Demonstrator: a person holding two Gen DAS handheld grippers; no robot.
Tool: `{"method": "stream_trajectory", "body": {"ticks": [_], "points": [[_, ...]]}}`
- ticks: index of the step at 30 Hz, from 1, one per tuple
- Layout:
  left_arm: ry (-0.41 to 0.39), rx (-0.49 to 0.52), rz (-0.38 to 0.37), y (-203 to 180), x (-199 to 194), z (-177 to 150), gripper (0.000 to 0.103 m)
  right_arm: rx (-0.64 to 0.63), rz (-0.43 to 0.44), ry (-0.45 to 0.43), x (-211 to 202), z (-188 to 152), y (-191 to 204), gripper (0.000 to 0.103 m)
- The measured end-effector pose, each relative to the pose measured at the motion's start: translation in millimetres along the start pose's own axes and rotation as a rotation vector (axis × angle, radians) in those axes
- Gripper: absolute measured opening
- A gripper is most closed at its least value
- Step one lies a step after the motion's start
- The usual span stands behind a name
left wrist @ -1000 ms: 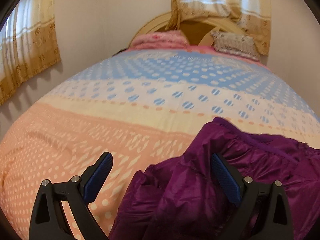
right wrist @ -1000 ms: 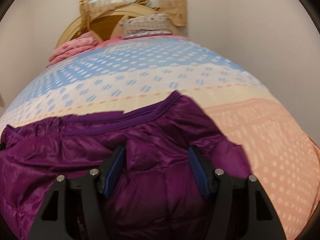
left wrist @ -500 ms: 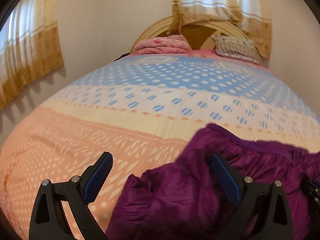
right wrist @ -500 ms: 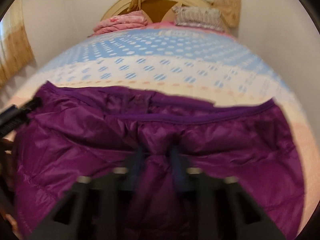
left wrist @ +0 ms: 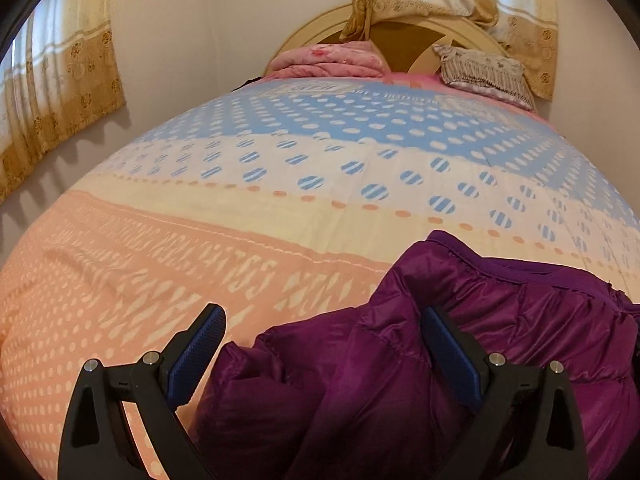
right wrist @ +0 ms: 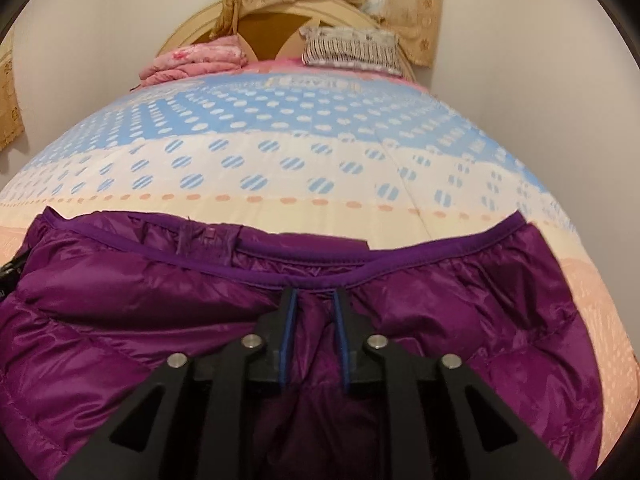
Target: Fold large clothes
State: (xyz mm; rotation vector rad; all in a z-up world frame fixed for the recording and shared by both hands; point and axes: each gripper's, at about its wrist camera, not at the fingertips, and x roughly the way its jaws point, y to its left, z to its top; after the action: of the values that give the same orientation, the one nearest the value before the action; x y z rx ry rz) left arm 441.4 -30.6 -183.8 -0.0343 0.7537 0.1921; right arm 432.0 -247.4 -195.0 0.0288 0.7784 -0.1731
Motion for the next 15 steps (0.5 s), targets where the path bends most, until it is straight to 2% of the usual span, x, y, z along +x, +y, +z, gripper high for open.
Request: {"method": "stream_trajectory", "body": {"ticks": [2,5,7,8,11,13,15], "points": [[0.001,0.003,0.005,1.8,-12.7,0.6,0.099,0.035,0.011,-0.019,-17.2,-1.2,-1.7,0.025],[-0.109,-0.021,-0.101,0.9,-53.4,2.2,0.099,0.054,0.054,-0.094,-48.3,4.3,2.9,0.035],[-0.149,0.033,-0.116,-16.0,-65.6,3.1,0.099,0.048,0.080,-0.098,-53.4,7.1,14.3,0.046],[-0.150,0.059,-0.110,-23.2,-65.2,3.5,0.099,0.048,0.101,-0.081,-49.9,7.2,21.4,0.048],[-0.107,0.113,-0.049,-41.9,-43.8,-1.0,0.099,-0.005,0.076,-0.040,-29.1,0.3,38.0,0.049],[-0.029,0.105,-0.063,-42.9,-22.4,-4.7,0.099,0.003,0.083,0.002,-11.3,-7.3,36.8,0.049],[0.022,0.074,-0.098,-38.9,-8.7,-4.9,0.099,0.019,0.086,-0.007,-7.7,-9.3,34.3,0.049]]}}
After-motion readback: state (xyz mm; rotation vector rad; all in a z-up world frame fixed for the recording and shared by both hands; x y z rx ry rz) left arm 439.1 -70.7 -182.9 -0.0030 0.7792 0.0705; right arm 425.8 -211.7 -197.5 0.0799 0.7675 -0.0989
